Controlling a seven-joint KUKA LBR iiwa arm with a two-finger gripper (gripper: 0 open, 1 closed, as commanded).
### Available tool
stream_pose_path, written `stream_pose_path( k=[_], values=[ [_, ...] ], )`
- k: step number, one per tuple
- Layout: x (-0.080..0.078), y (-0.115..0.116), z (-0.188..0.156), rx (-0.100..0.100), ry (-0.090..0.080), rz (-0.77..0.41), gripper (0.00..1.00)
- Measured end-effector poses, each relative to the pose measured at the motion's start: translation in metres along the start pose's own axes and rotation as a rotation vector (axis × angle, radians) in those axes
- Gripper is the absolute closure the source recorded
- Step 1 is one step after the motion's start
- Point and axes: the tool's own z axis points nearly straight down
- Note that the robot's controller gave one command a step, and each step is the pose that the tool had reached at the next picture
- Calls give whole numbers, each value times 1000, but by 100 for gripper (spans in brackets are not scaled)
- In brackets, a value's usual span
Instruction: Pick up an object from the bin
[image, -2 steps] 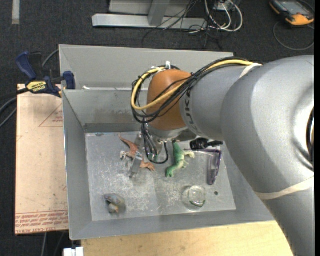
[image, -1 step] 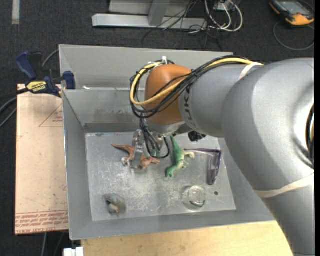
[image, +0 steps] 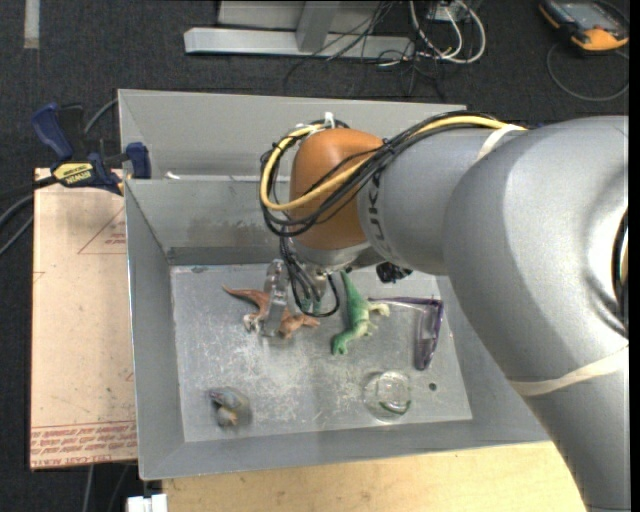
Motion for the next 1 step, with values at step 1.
stream_pose_path(
  k=[1],
  values=[
    [0, 0, -2, 0, 0, 0, 100]
  ],
)
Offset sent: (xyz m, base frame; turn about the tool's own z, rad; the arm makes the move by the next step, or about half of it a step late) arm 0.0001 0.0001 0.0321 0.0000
